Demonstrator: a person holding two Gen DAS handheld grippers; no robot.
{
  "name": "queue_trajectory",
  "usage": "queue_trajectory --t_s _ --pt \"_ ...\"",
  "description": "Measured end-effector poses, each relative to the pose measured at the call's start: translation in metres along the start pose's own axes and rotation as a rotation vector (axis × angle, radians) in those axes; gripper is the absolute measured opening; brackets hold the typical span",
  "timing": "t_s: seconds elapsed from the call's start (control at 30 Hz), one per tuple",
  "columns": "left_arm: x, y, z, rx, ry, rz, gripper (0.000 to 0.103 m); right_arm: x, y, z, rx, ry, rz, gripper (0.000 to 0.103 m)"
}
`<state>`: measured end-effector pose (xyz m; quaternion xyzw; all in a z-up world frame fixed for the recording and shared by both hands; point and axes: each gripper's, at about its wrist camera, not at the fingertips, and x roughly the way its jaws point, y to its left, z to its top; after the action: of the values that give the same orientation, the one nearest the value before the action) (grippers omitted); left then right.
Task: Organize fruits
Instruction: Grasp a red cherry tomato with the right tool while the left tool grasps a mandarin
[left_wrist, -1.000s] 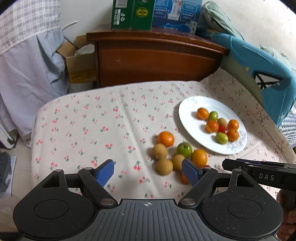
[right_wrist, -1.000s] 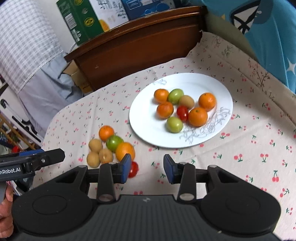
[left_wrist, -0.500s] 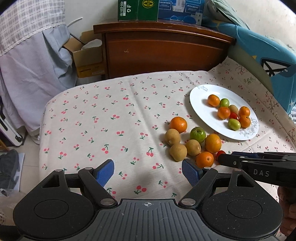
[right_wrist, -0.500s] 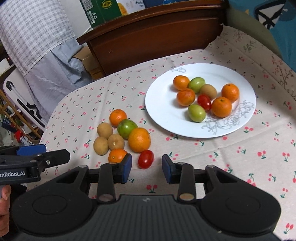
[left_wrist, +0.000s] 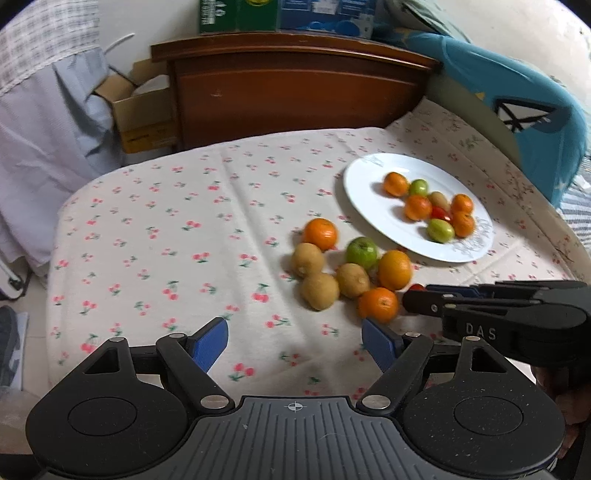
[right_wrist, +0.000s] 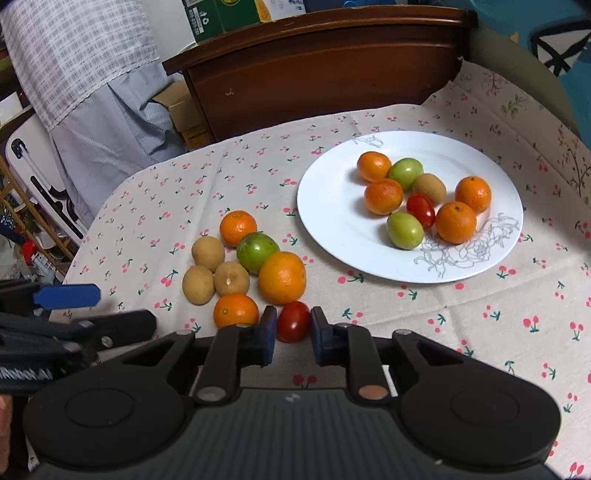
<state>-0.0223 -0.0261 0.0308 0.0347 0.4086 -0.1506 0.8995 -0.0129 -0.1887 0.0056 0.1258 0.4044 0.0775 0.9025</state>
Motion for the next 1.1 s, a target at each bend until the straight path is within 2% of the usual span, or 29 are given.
queue_trajectory --t_s 0.27,0.43,0.5,0.57,0.73,0.93,1.1 --pt "0.013 -0.022 -0.002 0.035 -0.006 -0.063 0.078 -0.014 -0.014 0.003 0.050 -0.029 -0.015 0.019" --pt "0.022 -0.035 -0.002 0.052 -0.015 -0.104 0.065 -0.018 -0.023 0.002 0.072 -0.034 -0.032 0.019" --pt "0.028 -0.039 -0.003 0.055 -0.002 -0.117 0.053 -0.020 -0.027 0.001 0.083 -0.036 -0.038 0.019" --pt "0.033 -0.042 -0.003 0.051 0.005 -0.121 0.048 -0.021 -0.029 0.000 0.089 -0.038 -0.037 0.019" --pt "0.040 -0.045 -0.002 0.039 0.002 -0.115 0.047 -0.023 -0.030 -0.001 0.094 -0.042 -0.033 0.019" --pt "0.043 -0.047 -0.001 0.031 -0.002 -0.113 0.027 -0.023 -0.031 -0.001 0.098 -0.041 -0.028 0.019" --pt "0.040 -0.043 -0.001 0.013 -0.008 -0.111 0.026 -0.023 -0.031 -0.001 0.105 -0.041 -0.020 0.019"
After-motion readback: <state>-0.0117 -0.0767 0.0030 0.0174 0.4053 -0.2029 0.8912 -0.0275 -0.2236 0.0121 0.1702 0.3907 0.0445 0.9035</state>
